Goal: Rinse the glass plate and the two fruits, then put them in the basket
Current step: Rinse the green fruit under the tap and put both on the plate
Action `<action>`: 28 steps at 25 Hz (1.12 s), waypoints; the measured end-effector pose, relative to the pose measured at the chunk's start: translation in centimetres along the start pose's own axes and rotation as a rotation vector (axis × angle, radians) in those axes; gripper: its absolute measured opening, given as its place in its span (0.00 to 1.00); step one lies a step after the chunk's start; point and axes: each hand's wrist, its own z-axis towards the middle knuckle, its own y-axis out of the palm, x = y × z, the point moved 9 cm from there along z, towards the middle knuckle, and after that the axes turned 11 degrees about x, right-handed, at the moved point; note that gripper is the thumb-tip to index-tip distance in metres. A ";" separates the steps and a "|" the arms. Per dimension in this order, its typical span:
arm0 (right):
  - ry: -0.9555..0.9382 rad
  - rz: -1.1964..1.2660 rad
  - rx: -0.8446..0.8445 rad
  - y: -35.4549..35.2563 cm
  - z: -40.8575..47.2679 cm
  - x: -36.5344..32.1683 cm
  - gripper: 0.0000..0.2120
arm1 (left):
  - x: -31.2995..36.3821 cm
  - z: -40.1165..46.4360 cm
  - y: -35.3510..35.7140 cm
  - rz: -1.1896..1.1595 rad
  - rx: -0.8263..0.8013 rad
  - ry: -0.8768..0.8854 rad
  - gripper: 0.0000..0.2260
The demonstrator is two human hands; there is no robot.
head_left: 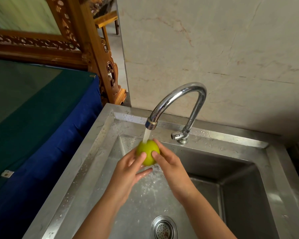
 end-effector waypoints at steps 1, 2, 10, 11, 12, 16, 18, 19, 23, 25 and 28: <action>-0.005 -0.068 -0.029 0.5 0.0 -0.1 0.17 | 0.8 0.0 -0.5 0.086 0.072 0.067 0.24; -0.006 -0.097 -0.043 0.9 0.0 -0.2 0.14 | 1.7 -0.2 -0.9 0.221 0.156 0.154 0.24; 0.081 0.380 -0.159 1.8 -0.5 0.3 0.19 | 3.1 -0.7 -0.6 0.200 0.008 0.058 0.25; 0.071 0.324 -0.177 2.0 -0.6 0.3 0.19 | 2.7 -0.9 -0.6 0.106 -0.021 0.004 0.24; 0.057 0.220 -0.187 2.0 -0.6 0.3 0.19 | 2.6 -1.0 -0.8 0.050 -0.017 -0.002 0.24; 0.025 -0.133 0.014 -0.8 0.6 -0.4 0.11 | 2.6 -0.9 -1.7 -0.015 0.077 0.058 0.27; 0.138 -0.154 0.494 -6.7 1.9 -0.2 0.04 | 2.6 -0.5 -1.8 -0.036 0.117 0.049 0.25; 0.210 -0.132 0.641 -8.7 2.3 0.2 0.07 | 2.6 -0.3 -1.6 -0.038 0.126 0.043 0.24; 0.293 -0.122 0.714 -10.0 5.8 0.6 0.12 | 2.5 0.2 -1.0 -0.054 0.130 0.020 0.24; 0.289 -0.168 0.727 -10.1 6.8 0.5 0.11 | 2.2 0.2 -1.1 -0.043 0.139 0.012 0.24; 0.264 -0.172 0.726 -10.8 6.7 1.3 0.08 | 1.6 -0.1 -1.4 -0.003 0.140 0.013 0.22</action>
